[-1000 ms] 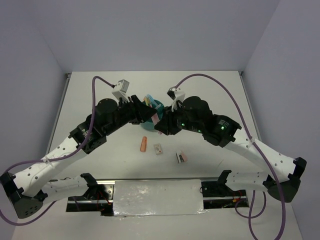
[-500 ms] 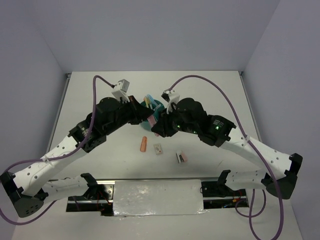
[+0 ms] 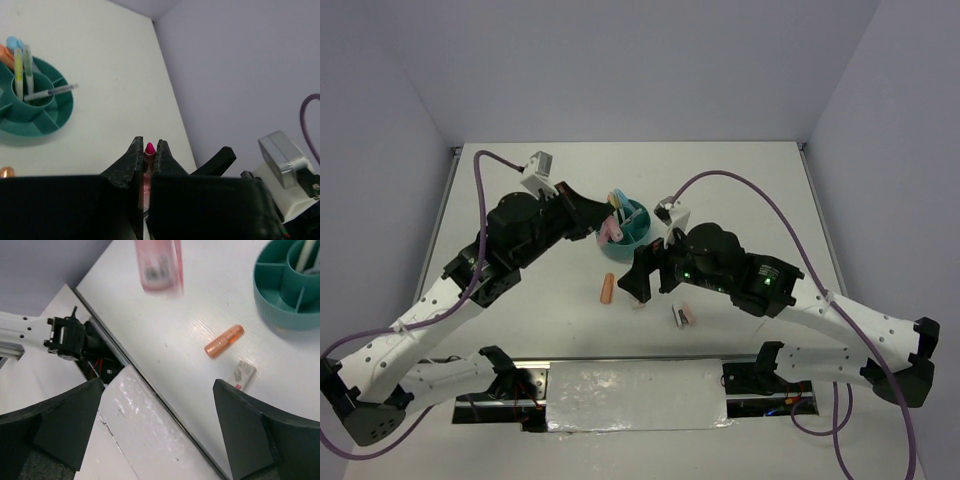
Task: Sort the stationery into containers
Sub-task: Close the pen cap on the pen.
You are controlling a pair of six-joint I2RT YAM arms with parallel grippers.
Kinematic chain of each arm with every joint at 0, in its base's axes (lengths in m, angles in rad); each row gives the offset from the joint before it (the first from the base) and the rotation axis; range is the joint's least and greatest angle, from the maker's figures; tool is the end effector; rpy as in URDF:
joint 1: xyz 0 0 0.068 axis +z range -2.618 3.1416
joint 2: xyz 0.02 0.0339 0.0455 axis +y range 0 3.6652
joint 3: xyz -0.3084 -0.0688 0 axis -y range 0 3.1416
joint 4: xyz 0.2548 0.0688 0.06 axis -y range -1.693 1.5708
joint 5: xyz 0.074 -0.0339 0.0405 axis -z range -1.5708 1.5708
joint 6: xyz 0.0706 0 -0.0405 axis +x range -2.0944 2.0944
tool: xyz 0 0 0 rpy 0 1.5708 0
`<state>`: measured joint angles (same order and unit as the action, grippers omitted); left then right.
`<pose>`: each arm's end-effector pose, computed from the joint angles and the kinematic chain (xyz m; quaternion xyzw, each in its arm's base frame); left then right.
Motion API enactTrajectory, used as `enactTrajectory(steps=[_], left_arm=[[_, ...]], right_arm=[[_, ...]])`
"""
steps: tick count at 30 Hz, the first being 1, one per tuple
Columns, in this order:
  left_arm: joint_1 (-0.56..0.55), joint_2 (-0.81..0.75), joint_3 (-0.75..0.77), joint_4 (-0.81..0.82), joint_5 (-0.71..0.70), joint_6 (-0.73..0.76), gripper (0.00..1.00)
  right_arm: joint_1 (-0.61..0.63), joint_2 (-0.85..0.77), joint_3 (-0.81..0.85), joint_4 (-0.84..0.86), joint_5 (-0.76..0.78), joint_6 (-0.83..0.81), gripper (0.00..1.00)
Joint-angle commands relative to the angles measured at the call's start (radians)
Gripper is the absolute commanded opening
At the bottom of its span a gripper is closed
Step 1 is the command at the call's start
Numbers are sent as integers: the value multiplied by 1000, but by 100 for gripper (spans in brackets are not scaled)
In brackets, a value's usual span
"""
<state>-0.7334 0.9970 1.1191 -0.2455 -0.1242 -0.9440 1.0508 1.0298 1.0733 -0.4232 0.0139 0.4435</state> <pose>0.1850 -0.1549 0.4454 -0.1195 0.7395 -0.4605 0.4763 0.1238 0.2142 0.3953 -0.2438 0.7911 0.3770 0.4154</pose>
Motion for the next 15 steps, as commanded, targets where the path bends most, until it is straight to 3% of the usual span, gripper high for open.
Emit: enactTrajectory(steps=[1,5,9,12,15], left_arm=[[15,-49,-24,167,-17,-39,0],[15,-81,-90,227,9,-90,0],[15,-122,-156,293,34,-118,0],[15,-147,-195,359,60,-139,0],[15,-164,-228,420,80,-164,0]], right_arm=[[9,-42,69,-78,106,38,100],[-12,-74,94,-31,132,124,100],[-106,-100,33,130,-36,286,95],[-201,-83,-36,301,-259,429,79],[-229,-59,-59,395,-324,523,66]])
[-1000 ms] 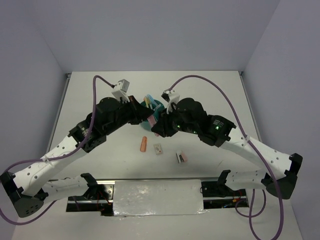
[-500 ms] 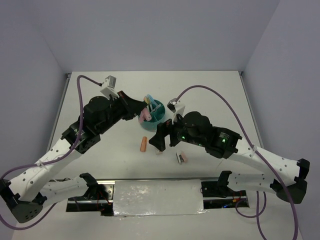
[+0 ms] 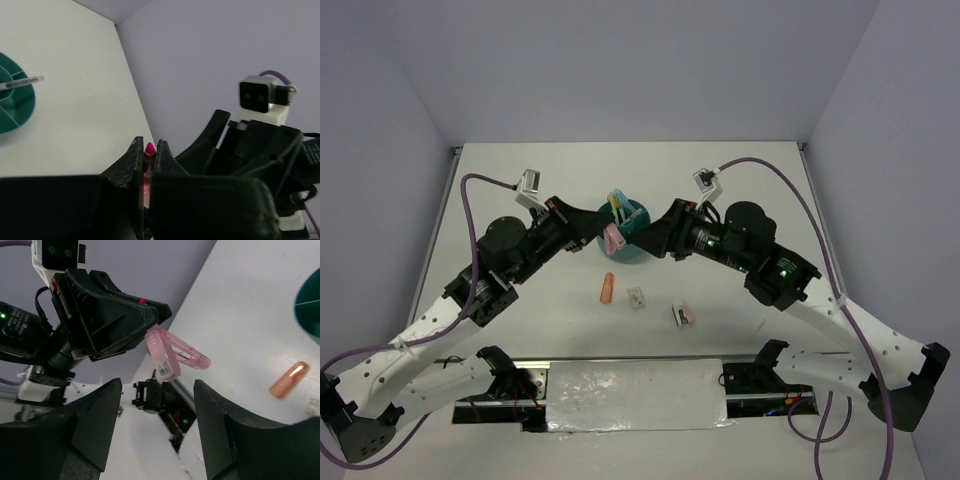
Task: Sort the stationery into containers
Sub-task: Close the pen cap on the pen.
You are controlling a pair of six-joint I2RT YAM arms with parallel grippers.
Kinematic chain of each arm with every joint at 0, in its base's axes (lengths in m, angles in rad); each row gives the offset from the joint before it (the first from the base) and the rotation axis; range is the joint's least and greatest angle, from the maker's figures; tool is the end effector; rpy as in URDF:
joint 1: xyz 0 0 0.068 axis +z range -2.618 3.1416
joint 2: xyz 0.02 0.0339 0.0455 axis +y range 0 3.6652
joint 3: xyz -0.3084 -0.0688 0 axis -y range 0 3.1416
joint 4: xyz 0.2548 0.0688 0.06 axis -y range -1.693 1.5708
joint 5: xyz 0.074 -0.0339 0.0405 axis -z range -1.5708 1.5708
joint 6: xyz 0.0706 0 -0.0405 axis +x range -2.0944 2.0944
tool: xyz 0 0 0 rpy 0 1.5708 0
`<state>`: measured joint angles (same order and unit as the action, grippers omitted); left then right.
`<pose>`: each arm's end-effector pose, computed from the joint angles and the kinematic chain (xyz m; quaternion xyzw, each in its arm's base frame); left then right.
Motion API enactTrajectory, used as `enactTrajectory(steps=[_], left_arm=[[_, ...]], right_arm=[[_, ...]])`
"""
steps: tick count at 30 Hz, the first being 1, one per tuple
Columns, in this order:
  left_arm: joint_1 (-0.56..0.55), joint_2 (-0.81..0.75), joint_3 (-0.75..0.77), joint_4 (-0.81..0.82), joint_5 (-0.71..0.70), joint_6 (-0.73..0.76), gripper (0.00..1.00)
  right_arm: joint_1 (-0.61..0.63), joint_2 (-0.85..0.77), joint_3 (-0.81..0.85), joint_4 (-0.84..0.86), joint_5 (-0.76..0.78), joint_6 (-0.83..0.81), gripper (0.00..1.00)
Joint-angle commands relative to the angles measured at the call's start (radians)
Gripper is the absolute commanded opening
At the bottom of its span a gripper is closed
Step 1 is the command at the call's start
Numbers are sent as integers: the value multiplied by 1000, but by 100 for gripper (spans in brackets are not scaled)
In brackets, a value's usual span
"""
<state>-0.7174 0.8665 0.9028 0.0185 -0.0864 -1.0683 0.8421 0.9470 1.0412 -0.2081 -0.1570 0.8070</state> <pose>0.1674 -0.1380 0.4256 -0.1508 0.6708 -0.5465 0.4782 0.1454 0.1795 0.4312 -0.0653 0.7429 0.5270 0.4076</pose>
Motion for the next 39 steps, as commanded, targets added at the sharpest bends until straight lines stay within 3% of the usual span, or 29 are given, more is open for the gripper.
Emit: enactTrajectory(steps=[1,18,21,24,25,27,30,31,32,33,34,35,39], left_arm=[[-1,-38,-16,167,48,-42,0],[-1,-81,-82,253,79,-82,0],[-1,-81,-85,259,76,-84,0],[-1,-81,-70,235,73,-64,0],[-2,-81,-62,229,71,-59,0],[-1,-83,-56,212,70,-42,1],[-1,-83,-4,155,48,11,38],[-1,-80,16,129,36,28,58],[-1,-77,37,62,22,47,70],[-1,-70,92,26,-10,89,92],[-1,-55,131,-17,-35,111,99],[-1,-46,165,-125,-59,151,100],[-1,-50,248,-253,-153,153,99]], right_arm=[[-20,35,-23,203,-177,172,64],[-20,159,3,343,-242,270,52],[-18,193,28,360,-254,268,46],[-18,213,54,351,-259,259,26],[-18,217,63,343,-260,244,11],[-18,219,75,332,-259,230,9],[-20,217,82,316,-268,192,2],[-20,216,86,311,-272,181,0],[-20,216,89,293,-276,172,0],[-20,214,91,283,-280,149,0],[-20,211,92,274,-282,133,0],[-20,210,95,247,-280,120,0],[-28,191,126,216,-288,21,0]])
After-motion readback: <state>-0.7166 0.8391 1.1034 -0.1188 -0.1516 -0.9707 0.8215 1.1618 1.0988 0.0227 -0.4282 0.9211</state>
